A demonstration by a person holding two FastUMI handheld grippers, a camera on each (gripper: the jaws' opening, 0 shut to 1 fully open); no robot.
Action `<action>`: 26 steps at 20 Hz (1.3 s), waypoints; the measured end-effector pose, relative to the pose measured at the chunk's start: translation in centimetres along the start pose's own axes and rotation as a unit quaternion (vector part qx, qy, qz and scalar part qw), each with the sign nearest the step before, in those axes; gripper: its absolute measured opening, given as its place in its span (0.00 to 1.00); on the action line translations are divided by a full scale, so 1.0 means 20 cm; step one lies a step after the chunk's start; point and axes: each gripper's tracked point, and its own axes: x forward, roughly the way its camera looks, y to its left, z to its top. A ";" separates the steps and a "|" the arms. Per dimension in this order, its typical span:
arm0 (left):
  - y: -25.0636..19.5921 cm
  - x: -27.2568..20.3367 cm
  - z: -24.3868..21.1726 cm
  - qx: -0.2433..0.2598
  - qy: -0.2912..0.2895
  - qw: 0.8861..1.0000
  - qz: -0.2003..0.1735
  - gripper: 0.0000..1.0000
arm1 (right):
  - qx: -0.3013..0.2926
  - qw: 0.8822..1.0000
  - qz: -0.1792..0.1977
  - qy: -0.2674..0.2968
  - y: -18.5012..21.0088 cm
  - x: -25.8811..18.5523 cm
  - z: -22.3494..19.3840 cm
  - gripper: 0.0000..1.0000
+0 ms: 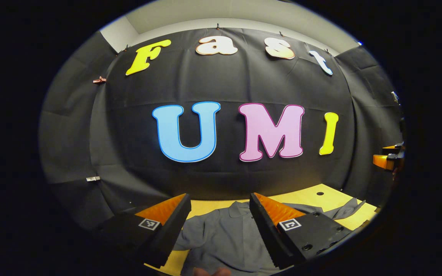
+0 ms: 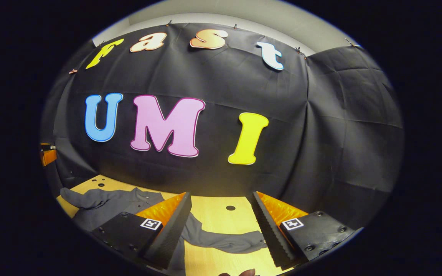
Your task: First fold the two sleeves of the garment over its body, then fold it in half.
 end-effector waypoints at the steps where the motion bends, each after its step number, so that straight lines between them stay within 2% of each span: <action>1: -0.02 0.01 -0.02 0.000 0.003 1.000 0.000 0.97 | 0.001 1.000 -0.002 0.012 -0.03 0.03 -0.06 0.97; 5: -0.08 0.03 -0.08 0.000 0.021 1.000 0.000 0.97 | -0.002 0.997 0.004 0.079 -0.14 0.17 -0.36 0.98; 8: -0.12 0.05 -0.13 0.006 0.035 0.999 0.003 0.97 | 0.003 0.990 0.007 0.140 -0.26 0.29 -0.68 0.98; 12: -0.18 0.07 -0.19 0.012 0.055 0.998 0.014 0.97 | 0.024 0.978 -0.007 0.209 -0.42 0.47 -1.08 0.98; 18: -0.25 0.10 -0.24 0.023 0.078 0.996 0.041 0.96 | 0.000 0.952 -0.013 0.306 -0.56 0.67 -1.62 0.98; 22: -0.28 0.12 -0.27 0.026 0.090 0.994 0.053 0.96 | 0.015 0.938 -0.017 0.347 -0.59 0.76 -1.84 0.98; 24: -0.29 0.12 -0.29 0.022 0.096 0.993 0.063 0.96 | 0.039 0.929 -0.003 0.369 -0.55 0.75 -1.91 0.98; 25: -0.29 0.12 -0.29 0.021 0.098 0.993 0.067 0.96 | 0.050 0.931 -0.006 0.362 -0.55 0.78 -1.91 0.98; 26: -0.29 0.12 -0.29 0.021 0.098 0.992 0.070 0.97 | 0.055 0.928 0.003 0.369 -0.54 0.77 -1.93 0.96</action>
